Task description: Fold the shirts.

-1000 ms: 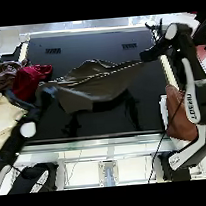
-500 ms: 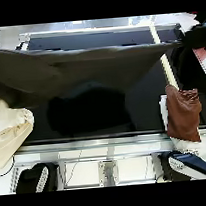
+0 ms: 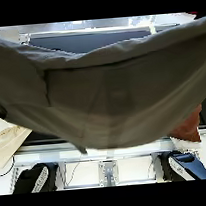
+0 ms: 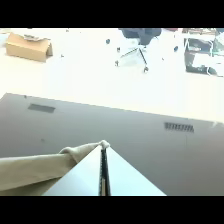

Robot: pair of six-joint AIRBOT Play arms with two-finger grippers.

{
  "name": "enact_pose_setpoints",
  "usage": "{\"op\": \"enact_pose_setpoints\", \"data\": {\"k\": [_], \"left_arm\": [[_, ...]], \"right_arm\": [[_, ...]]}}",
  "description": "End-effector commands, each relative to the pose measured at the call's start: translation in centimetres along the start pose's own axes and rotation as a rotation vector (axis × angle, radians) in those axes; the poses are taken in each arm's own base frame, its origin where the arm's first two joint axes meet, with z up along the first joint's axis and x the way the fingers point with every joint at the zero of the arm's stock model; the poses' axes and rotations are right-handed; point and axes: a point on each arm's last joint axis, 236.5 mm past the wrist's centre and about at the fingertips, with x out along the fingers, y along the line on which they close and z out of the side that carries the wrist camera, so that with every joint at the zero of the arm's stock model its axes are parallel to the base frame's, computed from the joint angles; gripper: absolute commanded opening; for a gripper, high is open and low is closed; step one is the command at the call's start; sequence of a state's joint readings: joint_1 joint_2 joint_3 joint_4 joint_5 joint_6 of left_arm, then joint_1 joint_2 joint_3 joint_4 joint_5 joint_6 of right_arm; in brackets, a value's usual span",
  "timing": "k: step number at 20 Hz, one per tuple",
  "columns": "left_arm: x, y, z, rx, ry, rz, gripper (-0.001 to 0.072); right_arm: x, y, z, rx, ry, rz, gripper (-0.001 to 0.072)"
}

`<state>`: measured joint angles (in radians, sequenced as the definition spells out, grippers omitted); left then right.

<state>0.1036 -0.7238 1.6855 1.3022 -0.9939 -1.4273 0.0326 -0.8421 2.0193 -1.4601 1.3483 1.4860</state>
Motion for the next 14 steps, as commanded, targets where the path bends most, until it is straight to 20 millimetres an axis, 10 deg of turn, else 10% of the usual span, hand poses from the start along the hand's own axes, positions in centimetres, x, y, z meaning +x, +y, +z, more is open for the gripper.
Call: {"op": "enact_pose_setpoints", "data": {"k": [1, 7, 14], "left_arm": [[6.6, -0.4, -7.3, -0.024, 0.285, -0.087, 0.0010], [18.8, 0.9, -24.3, -0.136, 0.722, -0.122, 0.0010], [30.1, 3.1, -41.9, -0.327, 0.859, -0.008, 0.0010]], "right_arm": [[7.8, -1.4, -2.6, 0.013, 0.126, -0.022, 0.0010], [26.4, -3.9, -17.9, 0.024, 0.561, -0.047, 0.0011], [39.6, -5.1, -34.6, 0.086, 0.764, -0.064, 0.0011]]}}
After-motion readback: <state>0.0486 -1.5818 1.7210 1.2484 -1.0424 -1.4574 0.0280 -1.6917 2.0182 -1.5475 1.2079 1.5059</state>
